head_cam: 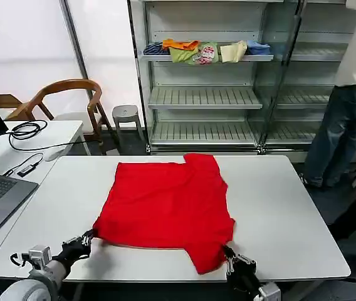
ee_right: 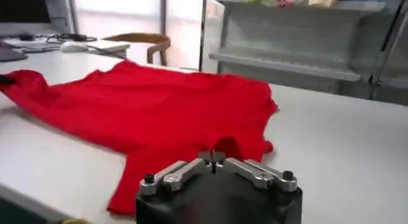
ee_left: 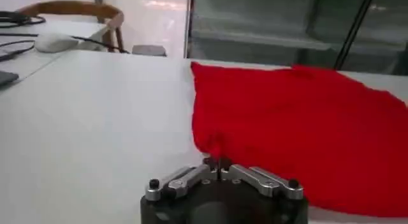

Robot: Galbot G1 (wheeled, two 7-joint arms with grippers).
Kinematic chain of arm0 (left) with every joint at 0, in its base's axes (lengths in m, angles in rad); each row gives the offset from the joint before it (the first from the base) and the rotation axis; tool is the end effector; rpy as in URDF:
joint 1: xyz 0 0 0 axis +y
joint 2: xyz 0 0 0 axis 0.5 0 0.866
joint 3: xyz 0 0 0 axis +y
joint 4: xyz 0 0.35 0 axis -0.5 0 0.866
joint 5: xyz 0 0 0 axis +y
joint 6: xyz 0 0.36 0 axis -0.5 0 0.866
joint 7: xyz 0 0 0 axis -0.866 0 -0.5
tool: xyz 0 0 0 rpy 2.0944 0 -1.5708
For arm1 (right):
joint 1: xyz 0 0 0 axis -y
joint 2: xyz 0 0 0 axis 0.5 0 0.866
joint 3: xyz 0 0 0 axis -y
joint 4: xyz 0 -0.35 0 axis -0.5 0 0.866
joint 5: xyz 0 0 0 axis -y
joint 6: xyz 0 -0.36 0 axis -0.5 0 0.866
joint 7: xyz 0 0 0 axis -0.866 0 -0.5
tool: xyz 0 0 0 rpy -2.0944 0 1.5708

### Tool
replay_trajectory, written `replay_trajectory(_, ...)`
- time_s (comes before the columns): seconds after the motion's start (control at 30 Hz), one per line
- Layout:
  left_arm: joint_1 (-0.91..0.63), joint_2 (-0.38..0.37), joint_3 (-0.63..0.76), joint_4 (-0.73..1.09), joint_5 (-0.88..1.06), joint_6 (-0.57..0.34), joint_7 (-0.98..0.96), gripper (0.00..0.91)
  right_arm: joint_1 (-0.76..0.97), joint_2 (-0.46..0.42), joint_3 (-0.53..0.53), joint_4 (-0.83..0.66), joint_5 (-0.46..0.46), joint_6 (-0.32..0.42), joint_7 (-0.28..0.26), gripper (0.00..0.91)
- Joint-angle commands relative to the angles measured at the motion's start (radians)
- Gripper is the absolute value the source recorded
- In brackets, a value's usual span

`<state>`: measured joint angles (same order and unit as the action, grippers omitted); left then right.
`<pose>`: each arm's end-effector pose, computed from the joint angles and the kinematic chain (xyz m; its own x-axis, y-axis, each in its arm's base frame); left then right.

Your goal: Fold and organize the clothes.

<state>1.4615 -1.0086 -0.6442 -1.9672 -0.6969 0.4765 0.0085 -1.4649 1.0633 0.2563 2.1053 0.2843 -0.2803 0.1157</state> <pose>0.2385 0.1463 -0.2766 -0.8681 0.1683 0.4670 0.1162 0.9835 -0.1384 0.1979 -0.0095 -0.2906 -0.9031 -0.3085 0.2988 -0.3452 0.9353 -0.0779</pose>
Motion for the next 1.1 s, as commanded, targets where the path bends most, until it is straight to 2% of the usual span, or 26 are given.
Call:
replay_trajectory(0.03, -0.147, 0.009, 0.045, 0.094, -0.039, -0.038, 0.015, 0.02, 0.165, 0.003, -0.009, -0.06, 0.014, -0.02, 0.0, 0.0)
replay_trajectory(0.47, -0.292, -0.004, 0.097, 0.243, -0.087, -0.064, 0.016, 0.02, 0.359, 0.051, -0.066, -0.237, 0.024, -0.031, -0.006, 0.0)
replay_trajectory(1.1, -0.373, -0.018, 0.164, 0.345, -0.071, -0.079, 0.018, 0.03, 0.463, 0.084, -0.1, -0.345, -0.002, -0.022, -0.029, 0.0)
